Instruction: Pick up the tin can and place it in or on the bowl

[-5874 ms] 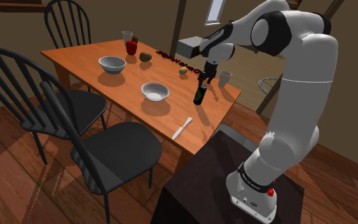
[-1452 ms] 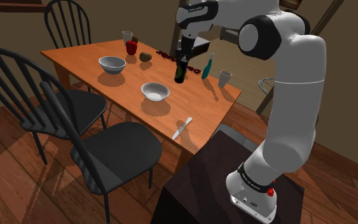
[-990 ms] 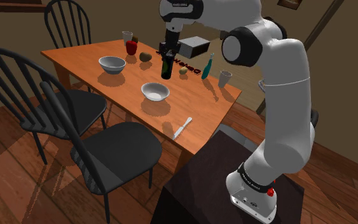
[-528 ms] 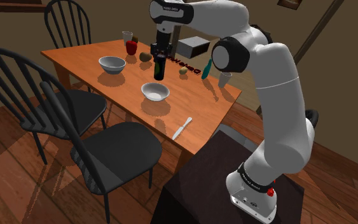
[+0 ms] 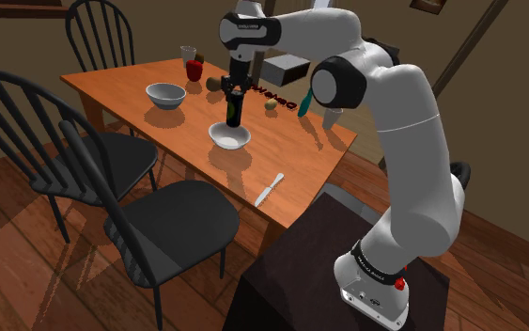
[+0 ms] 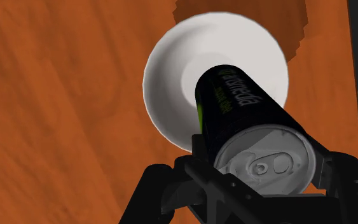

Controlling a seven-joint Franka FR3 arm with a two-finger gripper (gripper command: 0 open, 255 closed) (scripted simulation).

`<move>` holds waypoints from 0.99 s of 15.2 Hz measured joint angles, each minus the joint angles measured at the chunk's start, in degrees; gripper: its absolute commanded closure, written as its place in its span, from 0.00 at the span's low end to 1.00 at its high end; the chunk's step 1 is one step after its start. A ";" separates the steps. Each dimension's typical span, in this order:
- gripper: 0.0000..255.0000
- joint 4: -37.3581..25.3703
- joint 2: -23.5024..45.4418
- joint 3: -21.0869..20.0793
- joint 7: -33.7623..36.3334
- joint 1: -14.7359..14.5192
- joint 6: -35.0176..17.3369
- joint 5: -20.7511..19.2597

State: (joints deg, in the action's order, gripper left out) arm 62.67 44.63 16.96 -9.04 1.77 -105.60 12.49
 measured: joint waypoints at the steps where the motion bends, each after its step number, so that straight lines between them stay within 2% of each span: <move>1: 1.00 0.78 -0.05 -0.01 -0.03 -0.13 -0.71 0.02; 9: 1.00 4.28 1.58 -0.35 -0.51 -0.31 -5.76 0.53; 15: 1.00 4.77 1.77 -0.40 -0.54 -0.38 -6.45 0.59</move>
State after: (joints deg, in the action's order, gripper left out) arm 67.44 46.40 16.57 -9.58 1.40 -112.05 13.08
